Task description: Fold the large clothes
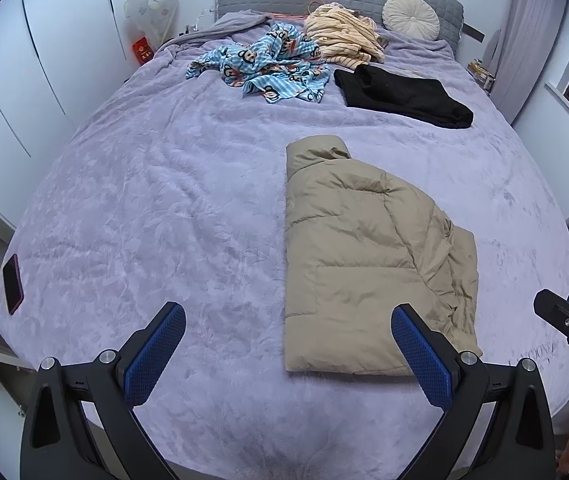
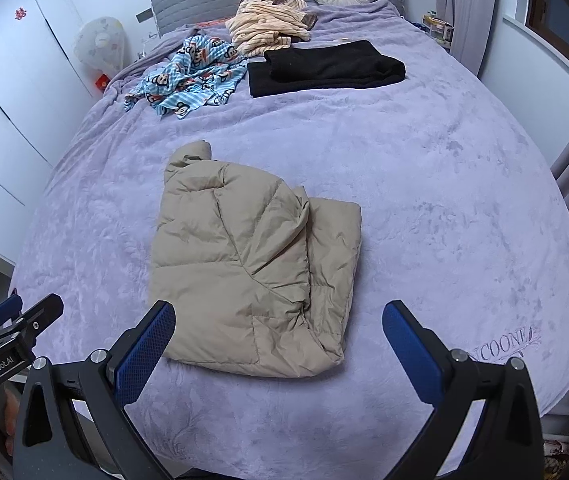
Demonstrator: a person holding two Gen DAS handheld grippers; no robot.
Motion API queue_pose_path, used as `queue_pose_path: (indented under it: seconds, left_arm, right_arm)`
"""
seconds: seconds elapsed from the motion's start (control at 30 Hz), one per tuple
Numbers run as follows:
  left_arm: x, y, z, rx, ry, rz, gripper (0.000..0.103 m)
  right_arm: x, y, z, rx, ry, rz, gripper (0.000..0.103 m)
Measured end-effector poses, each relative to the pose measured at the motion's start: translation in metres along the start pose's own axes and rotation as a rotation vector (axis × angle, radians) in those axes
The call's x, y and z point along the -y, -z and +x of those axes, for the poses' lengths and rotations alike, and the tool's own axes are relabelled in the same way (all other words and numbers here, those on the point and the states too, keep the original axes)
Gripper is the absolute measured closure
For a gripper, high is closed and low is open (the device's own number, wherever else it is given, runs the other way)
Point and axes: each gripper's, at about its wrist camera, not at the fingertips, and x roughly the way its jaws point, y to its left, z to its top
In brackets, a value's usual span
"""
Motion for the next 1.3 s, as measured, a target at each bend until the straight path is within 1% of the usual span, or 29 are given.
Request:
queue_pose_path:
  seconds: [1.3]
  left_arm:
    - [-0.0006, -0.0002, -0.0017, 0.003, -0.014, -0.004, 0.0]
  right_arm:
    - [-0.002, 0.0006, -0.0012, -0.001, 0.001, -0.002, 0.0]
